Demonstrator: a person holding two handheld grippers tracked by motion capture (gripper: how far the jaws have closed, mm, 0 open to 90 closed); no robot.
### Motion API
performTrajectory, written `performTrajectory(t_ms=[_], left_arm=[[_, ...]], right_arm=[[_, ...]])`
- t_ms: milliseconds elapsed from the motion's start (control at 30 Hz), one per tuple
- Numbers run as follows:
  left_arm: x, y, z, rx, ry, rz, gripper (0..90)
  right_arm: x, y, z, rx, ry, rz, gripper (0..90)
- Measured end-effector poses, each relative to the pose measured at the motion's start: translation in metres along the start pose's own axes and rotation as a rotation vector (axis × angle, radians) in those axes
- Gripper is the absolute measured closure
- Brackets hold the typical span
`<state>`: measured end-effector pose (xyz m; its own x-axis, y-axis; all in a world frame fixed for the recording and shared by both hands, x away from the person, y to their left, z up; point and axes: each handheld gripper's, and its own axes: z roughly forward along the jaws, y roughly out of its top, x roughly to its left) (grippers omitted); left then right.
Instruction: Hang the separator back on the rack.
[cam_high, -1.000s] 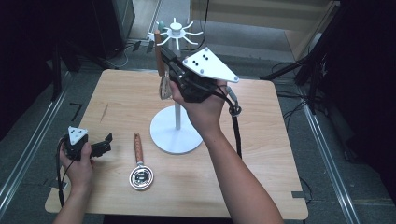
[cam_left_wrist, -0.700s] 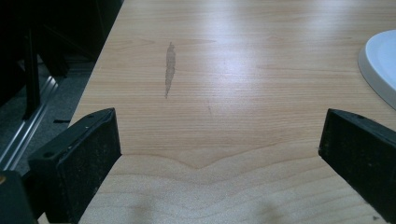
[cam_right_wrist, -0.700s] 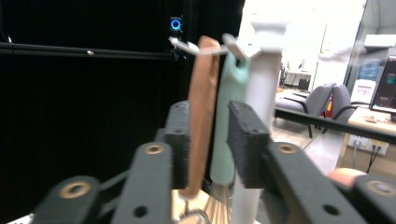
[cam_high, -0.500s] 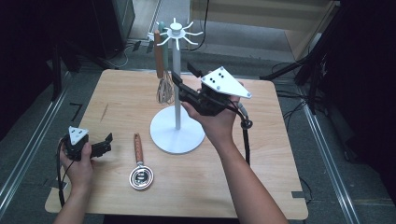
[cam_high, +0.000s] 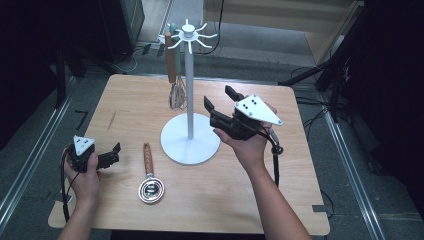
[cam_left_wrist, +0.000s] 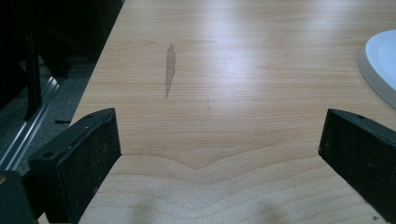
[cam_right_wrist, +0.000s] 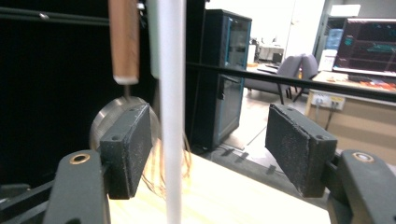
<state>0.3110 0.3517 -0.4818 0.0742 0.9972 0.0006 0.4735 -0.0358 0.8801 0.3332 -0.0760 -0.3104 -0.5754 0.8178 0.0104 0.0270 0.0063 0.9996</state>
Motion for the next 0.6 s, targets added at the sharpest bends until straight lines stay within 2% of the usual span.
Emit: performTrajectory(t_ms=[200,333,600], left_arm=[[0.000,0.000,0.000,-0.002,0.005,0.005,0.0],[-0.001,0.000,0.000,-0.004,0.005,0.002,0.0],[-0.001,-0.001,-0.001,-0.011,0.007,0.001,0.0]], right_arm=[[-0.014,-0.020,-0.012,0.027,-0.040,0.005,31.9],[-0.027,-0.035,-0.021,0.043,-0.082,0.022,31.8],[-0.043,-0.059,-0.036,0.068,-0.124,0.040,31.5]])
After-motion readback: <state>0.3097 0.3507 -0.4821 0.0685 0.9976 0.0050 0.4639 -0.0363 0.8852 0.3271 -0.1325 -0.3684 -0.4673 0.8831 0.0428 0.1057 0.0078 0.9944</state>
